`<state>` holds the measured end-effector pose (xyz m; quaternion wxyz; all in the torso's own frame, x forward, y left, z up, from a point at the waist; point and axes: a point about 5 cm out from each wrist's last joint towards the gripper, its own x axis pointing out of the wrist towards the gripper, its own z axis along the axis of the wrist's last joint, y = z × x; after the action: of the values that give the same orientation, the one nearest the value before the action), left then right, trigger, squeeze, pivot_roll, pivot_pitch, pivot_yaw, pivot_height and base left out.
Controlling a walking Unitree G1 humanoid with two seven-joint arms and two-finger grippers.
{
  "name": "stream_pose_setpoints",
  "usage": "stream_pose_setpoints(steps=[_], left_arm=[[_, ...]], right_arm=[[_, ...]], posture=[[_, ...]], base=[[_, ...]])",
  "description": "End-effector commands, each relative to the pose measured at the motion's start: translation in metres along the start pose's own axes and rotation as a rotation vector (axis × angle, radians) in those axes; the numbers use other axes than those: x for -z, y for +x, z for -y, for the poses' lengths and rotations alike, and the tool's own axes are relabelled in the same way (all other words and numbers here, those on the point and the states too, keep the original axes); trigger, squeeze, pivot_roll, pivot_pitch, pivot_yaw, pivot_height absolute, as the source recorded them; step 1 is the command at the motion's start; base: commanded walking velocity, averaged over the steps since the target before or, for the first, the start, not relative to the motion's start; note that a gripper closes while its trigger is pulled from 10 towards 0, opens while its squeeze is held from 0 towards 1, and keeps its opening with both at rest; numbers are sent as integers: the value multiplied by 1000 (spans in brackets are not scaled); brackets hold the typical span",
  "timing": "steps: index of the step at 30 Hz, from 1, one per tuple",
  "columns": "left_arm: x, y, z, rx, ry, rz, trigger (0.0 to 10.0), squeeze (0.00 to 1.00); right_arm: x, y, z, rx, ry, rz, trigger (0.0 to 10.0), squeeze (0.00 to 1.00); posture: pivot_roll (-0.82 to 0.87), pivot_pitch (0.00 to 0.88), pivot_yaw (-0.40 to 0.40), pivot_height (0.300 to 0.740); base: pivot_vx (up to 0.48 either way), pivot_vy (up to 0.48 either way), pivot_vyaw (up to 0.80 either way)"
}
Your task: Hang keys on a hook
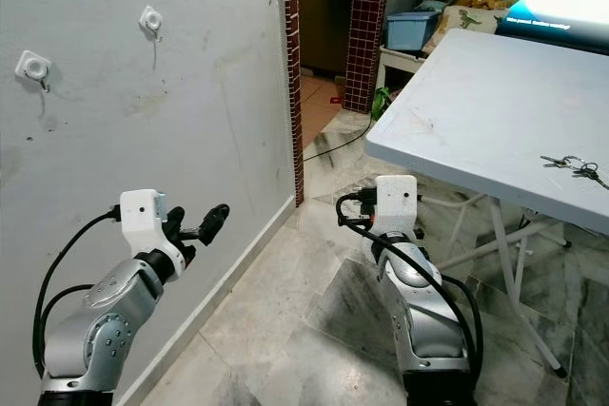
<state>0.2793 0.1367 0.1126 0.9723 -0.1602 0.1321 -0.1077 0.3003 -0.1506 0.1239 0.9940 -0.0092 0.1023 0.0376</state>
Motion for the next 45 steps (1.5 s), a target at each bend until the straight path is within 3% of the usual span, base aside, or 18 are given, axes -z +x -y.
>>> stream_pose_setpoints(steps=[1,4,9,14,23,25,34,45], left_arm=[[-3,-1,-1,-8,12,8,10000,0],[-4,0,-2,-12,9,23,10000,0],[-8,-2,-1,12,55,82,10000,0],[-4,-3,1,25,47,76,10000,0],[-3,-3,-1,26,61,85,10000,0],[-1,-3,-3,20,64,85,10000,0],[-1,-3,0,46,60,82,10000,0],[0,-3,1,59,45,71,10000,0]], right_arm=[[-9,0,2,15,-25,30,10000,0],[-13,-2,5,6,-6,73,10000,0],[-23,-4,15,49,-71,160,10000,0],[-23,-5,18,78,-127,162,10000,0],[-20,-8,17,82,-146,185,10000,0],[-18,-11,16,79,-197,200,10000,0],[-19,-10,18,87,-198,203,10000,0],[-19,-11,19,90,-203,209,10000,0]], posture=[[-29,17,47,740],[-29,17,47,740],[-27,12,44,740],[-28,19,41,740],[-29,20,46,740],[-29,20,46,740],[-32,25,46,740],[-32,25,46,740]], base=[[0,0,0],[0,0,0],[0,0,0],[0,0,-113],[0,0,-744],[0,0,-744],[0,0,-680],[0,-314,0]])
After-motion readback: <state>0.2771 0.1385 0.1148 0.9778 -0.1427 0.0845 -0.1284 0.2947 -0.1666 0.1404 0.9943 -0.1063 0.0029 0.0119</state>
